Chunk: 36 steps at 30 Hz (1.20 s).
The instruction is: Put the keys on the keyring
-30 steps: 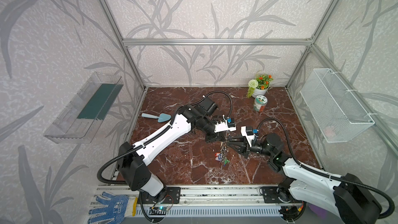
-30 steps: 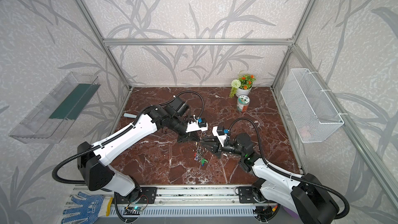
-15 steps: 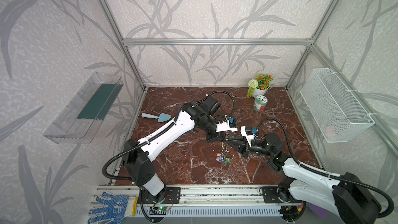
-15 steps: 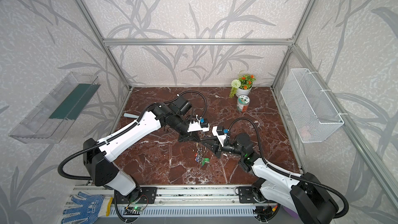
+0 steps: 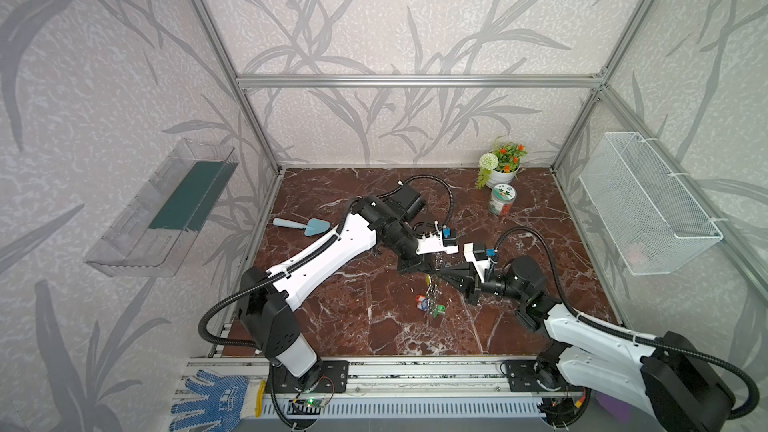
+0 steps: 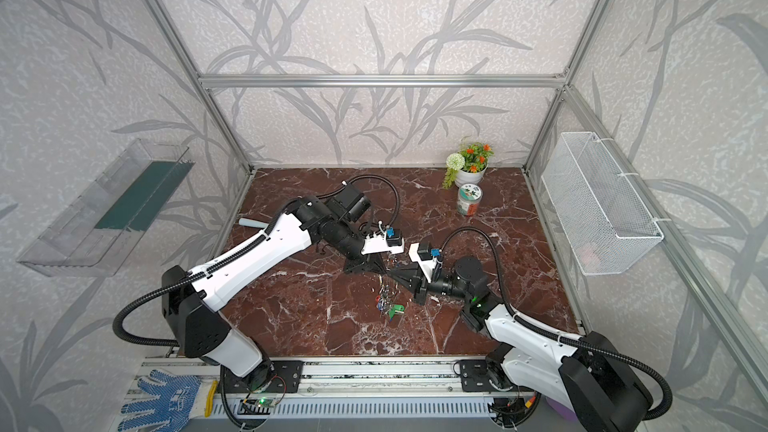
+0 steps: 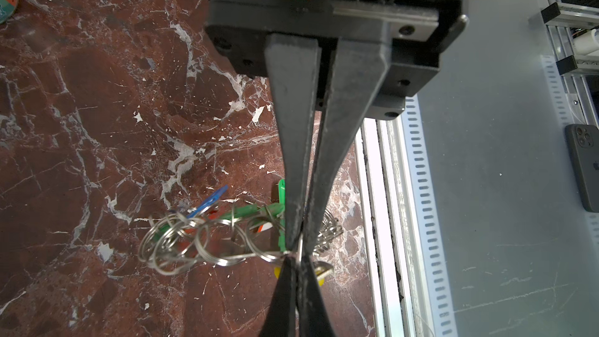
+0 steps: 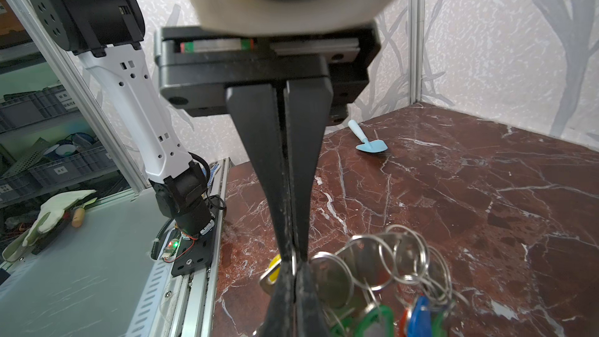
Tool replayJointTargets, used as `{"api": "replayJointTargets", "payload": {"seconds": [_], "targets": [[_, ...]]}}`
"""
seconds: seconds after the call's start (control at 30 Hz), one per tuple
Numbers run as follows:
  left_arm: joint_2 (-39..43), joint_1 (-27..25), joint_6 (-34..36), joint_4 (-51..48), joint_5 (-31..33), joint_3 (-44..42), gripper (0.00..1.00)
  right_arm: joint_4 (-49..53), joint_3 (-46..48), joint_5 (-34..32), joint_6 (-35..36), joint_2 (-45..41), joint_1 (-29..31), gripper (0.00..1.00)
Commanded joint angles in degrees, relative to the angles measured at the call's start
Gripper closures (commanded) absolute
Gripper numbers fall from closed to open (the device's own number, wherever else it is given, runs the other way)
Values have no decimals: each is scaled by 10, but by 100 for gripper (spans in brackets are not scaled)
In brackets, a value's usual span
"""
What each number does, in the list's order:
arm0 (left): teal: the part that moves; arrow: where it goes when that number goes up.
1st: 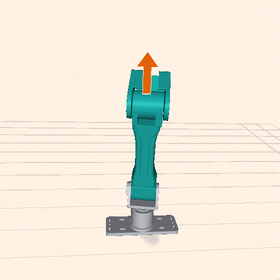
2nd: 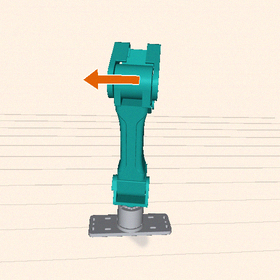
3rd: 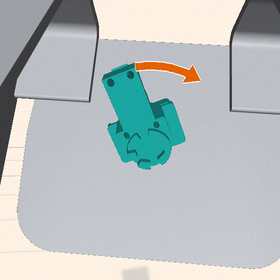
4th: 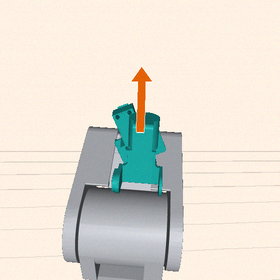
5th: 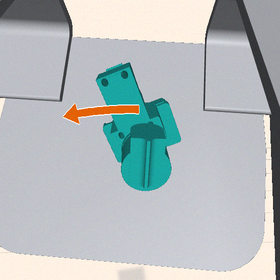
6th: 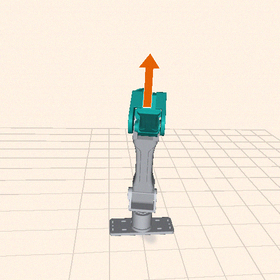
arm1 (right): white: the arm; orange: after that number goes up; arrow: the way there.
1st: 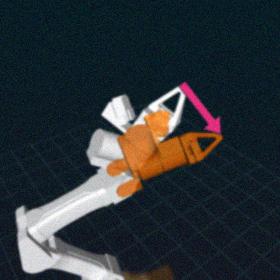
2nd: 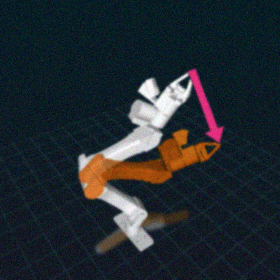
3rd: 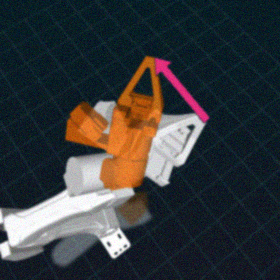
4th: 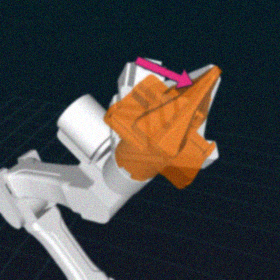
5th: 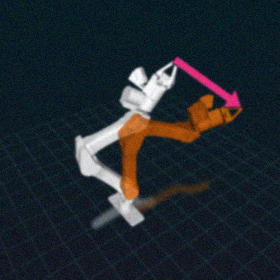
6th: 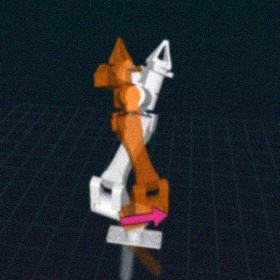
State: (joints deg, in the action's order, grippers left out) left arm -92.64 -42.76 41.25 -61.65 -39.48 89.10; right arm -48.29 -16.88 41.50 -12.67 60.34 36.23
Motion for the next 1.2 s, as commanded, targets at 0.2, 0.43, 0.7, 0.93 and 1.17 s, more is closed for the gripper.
{"api": "replayJointTargets", "payload": {"seconds": [0.2, 0.43, 0.7, 0.93, 1.17], "targets": [[50, 35, -86, 71, -56, -34, 82, -22, -11, 2, -3, -1, 3, 100], [192, 87, -334, 433, -80, -283, 58, -27, -9, 5, -5, -1, 3, 100], [309, 88, -319, 622, -61, -482, 46, -40, -8, 11, -15, 3, 3, 100], [254, 68, -293, 669, -103, -474, 47, -46, -8, 15, -19, 7, 3, 100], [213, 51, -250, 604, -156, -441, 57, -40, -7, 12, -14, 1, 3, 100]]}}
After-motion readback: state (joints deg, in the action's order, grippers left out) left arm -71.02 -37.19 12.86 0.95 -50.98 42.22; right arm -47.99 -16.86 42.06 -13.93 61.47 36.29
